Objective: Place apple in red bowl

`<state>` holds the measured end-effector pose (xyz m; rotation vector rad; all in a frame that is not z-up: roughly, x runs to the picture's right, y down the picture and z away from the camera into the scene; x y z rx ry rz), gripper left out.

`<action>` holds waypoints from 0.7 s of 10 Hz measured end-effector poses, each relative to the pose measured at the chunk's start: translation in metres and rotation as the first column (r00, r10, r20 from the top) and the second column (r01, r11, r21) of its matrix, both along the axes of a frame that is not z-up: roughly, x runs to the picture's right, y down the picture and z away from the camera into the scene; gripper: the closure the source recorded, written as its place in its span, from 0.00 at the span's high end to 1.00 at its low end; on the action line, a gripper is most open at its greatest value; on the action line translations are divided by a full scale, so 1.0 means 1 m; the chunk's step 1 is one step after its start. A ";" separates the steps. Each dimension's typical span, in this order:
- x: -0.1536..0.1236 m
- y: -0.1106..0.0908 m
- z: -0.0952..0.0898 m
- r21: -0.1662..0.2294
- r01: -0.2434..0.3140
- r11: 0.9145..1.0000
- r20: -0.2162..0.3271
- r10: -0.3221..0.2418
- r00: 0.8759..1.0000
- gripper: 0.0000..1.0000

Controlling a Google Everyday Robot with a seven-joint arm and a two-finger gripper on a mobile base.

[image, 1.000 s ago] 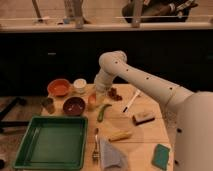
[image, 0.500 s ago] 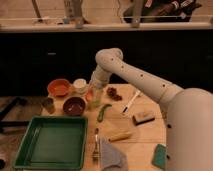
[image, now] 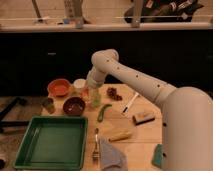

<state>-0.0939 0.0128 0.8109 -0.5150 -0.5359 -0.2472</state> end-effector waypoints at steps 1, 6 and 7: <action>-0.001 -0.002 0.000 0.039 -0.028 0.999 0.006 0.027 1.000 0.00; -0.032 -0.016 0.005 0.120 -0.067 0.991 0.053 0.061 0.997 0.00; -0.043 -0.019 0.010 0.121 -0.064 0.991 0.061 0.057 0.997 0.00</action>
